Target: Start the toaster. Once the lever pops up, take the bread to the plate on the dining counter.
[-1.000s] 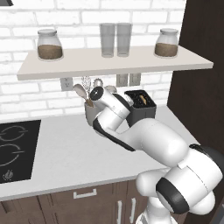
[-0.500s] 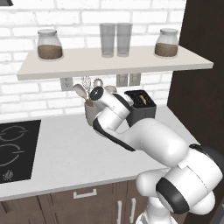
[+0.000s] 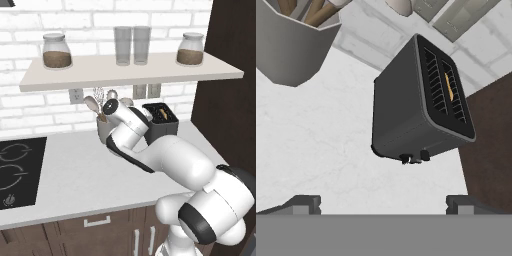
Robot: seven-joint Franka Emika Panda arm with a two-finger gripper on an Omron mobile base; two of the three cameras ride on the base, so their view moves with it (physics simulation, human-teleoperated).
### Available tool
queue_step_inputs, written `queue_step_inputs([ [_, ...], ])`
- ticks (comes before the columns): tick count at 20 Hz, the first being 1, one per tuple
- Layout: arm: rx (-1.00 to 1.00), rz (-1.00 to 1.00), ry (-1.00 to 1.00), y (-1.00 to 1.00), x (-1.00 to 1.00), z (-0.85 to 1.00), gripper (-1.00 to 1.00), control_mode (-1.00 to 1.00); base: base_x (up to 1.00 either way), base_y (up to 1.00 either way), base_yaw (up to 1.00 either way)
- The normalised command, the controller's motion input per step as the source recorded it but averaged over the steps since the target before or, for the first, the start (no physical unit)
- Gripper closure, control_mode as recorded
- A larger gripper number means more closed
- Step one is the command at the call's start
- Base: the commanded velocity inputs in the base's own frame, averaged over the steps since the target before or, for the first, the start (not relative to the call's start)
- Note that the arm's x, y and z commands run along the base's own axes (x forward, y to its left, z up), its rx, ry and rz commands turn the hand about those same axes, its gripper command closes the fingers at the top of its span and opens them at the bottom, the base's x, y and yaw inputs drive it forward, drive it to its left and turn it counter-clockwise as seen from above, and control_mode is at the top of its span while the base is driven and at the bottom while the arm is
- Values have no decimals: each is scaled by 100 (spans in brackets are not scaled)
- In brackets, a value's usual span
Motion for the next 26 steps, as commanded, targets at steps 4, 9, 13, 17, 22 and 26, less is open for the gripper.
queue_step_inputs([
  [4,0,0,0,0,0,0,-100,-100,0,0,0],
  [9,0,0,0,0,0,0,-100,-100,0,0,0],
  [13,0,0,0,0,0,0,-100,-100,0,0,0],
  [17,0,0,0,0,0,0,-100,-100,0,0,0],
  [22,0,0,0,0,0,0,-100,-100,0,0,0],
  [26,0,0,0,0,0,0,-100,-100,0,0,0],
])
